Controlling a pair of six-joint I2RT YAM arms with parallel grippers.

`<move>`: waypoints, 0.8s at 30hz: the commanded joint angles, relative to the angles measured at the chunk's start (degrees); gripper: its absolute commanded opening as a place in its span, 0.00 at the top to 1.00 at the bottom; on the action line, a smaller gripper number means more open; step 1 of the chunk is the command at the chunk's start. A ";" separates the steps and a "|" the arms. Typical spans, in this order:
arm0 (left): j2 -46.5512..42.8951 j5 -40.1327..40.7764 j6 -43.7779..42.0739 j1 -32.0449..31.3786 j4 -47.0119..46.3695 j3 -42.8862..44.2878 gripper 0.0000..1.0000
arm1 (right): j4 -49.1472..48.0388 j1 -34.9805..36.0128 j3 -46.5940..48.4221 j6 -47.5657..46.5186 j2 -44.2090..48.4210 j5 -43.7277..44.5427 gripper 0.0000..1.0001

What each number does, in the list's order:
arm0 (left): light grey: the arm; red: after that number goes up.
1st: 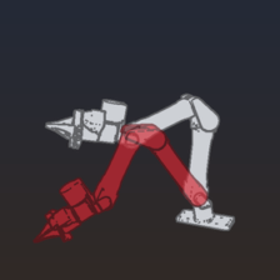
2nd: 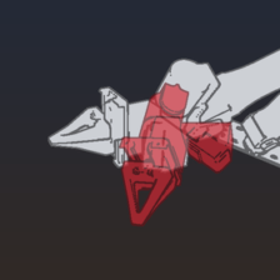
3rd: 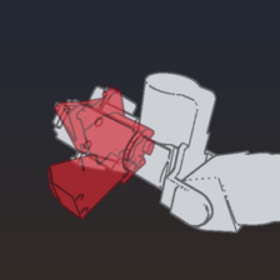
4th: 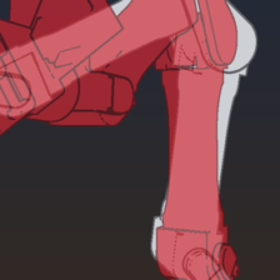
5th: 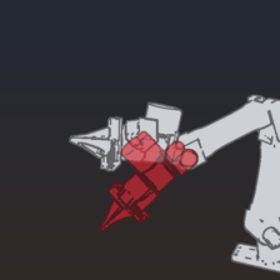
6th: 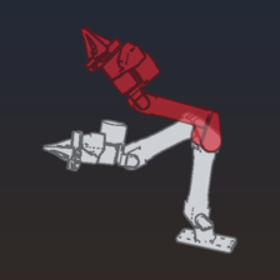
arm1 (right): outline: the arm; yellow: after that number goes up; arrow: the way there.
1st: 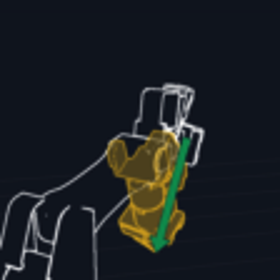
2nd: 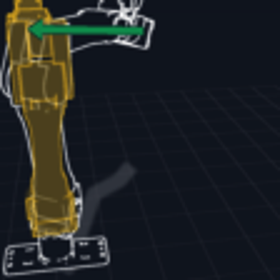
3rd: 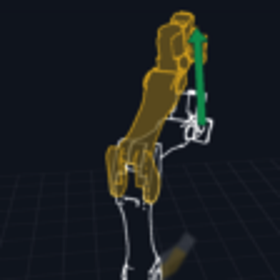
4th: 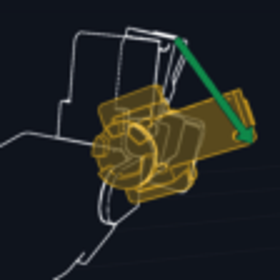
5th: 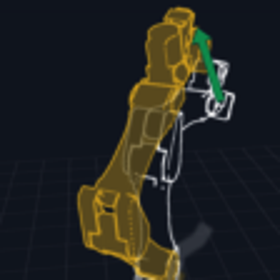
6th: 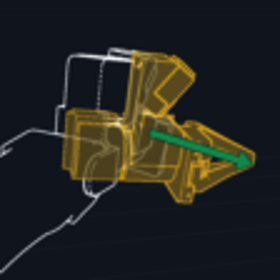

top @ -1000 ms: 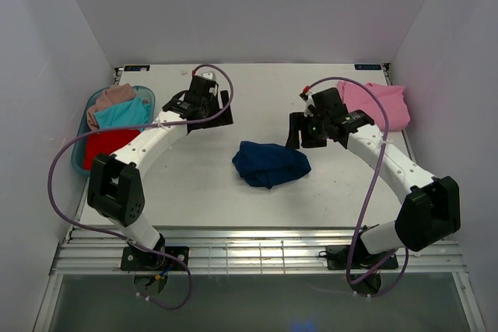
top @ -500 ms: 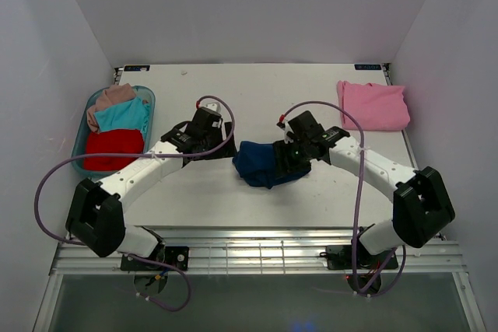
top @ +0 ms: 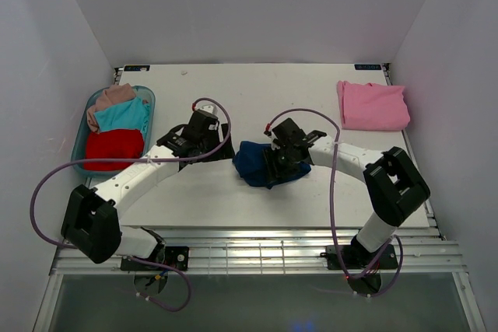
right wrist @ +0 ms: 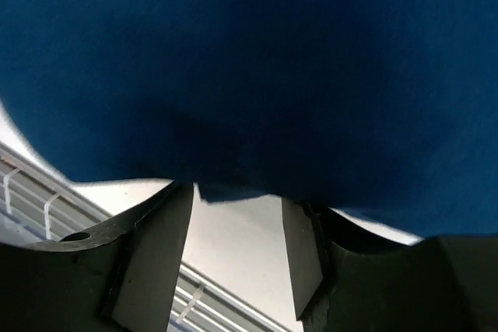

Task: Fold and stack the t-shirts
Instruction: Flatten the tshirt out

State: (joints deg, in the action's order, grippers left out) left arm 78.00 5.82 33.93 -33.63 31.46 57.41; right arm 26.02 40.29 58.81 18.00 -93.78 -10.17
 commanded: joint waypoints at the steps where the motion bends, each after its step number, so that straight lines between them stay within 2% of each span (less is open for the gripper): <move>1: -3.81 1.47 0.52 0.05 0.35 -0.89 0.10 | -3.51 0.14 2.72 -0.24 -2.37 1.03 0.45; 4: -4.69 1.99 0.52 0.05 0.79 -1.59 0.10 | -4.31 0.14 4.11 -0.95 -4.13 2.00 0.47; 5: -4.87 2.08 0.52 0.05 0.97 -1.68 0.10 | -3.70 0.14 4.73 -1.21 -4.65 2.35 0.51; 6: -5.05 2.17 0.43 0.05 1.14 -1.95 0.10 | -3.44 0.22 5.26 -1.30 -5.36 2.79 0.61; 8: -5.31 2.52 0.43 0.05 1.49 -2.12 0.09 | -1.77 0.22 7.01 -1.91 -5.54 3.31 0.74; 9: -5.40 2.61 0.43 0.05 1.58 -2.21 0.09 | -0.98 0.31 7.63 -2.00 -5.37 3.75 0.89; 10: -5.31 2.70 0.43 0.05 1.58 -2.21 0.09 | -0.01 0.31 8.34 -2.44 -5.28 4.11 0.92; 13: -5.14 2.70 0.52 0.05 1.67 -2.30 0.09 | 6.83 0.75 13.34 -3.84 -4.13 6.83 0.92; 17: -4.70 2.52 0.43 0.05 1.41 -2.12 0.09 | 19.04 0.93 26.59 -6.12 -4.13 9.91 0.89; 20: -4.43 2.52 -0.01 0.05 0.36 -2.56 0.10 | 30.02 0.93 45.20 -8.76 -8.76 9.91 0.83; 21: -4.35 2.52 -0.09 0.05 0.09 -2.56 0.09 | 33.45 0.84 59.70 -9.12 -11.14 11.48 0.83; 22: -4.34 2.52 -0.27 0.05 -0.08 -2.65 0.09 | 40.62 0.84 68.63 -9.47 -13.86 11.49 0.83; 23: -4.26 2.52 -0.44 -0.03 -0.43 -2.65 0.09 | 43.91 0.84 78.47 -9.65 -19.89 10.71 0.83; 24: -4.34 2.52 -0.53 0.05 -0.61 -2.65 0.09 | 46.12 0.67 87.70 -8.69 -22.04 8.18 0.84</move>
State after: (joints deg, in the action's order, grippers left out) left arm 74.94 7.73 33.87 -33.61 32.32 55.02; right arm 58.96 40.91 125.25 10.90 -111.04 -0.84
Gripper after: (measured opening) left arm 0.905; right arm 0.171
